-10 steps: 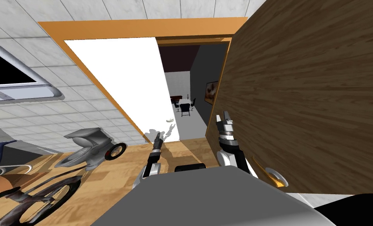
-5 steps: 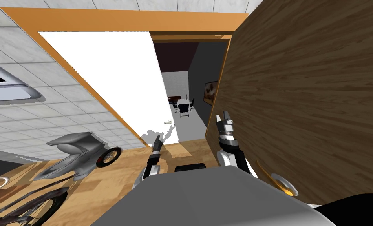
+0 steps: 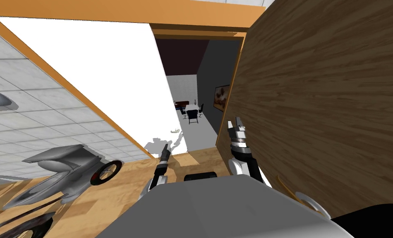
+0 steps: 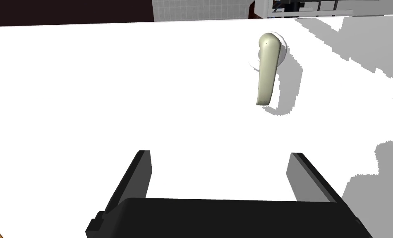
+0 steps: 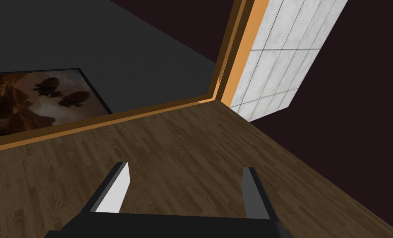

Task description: Pull the door open

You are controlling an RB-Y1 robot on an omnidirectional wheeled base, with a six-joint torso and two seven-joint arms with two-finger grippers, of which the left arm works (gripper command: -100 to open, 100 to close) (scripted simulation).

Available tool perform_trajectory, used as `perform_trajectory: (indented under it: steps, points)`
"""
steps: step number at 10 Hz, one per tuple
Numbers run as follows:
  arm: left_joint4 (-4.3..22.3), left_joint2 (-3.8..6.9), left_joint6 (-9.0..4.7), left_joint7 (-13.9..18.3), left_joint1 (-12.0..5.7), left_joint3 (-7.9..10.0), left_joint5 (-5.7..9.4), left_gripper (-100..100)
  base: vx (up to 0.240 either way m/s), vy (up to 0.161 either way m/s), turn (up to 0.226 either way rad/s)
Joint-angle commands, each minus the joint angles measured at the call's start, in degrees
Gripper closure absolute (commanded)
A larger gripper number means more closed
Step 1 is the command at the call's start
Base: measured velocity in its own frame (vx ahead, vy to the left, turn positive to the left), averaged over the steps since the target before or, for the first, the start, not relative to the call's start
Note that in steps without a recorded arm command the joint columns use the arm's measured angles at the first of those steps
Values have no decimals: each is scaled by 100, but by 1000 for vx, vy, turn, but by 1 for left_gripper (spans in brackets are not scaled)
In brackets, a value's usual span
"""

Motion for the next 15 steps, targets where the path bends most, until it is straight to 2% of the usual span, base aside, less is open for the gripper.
perform_trajectory:
  steps: [1,6,15]
  points:
    - [175,15,-37,41,-39,10,14,-100,80,-1,-56]
    - [742,89,-172,167,-188,41,57,-100,98,13,-46]
    - [1601,199,-376,358,-413,88,122,-100,92,16,-40]
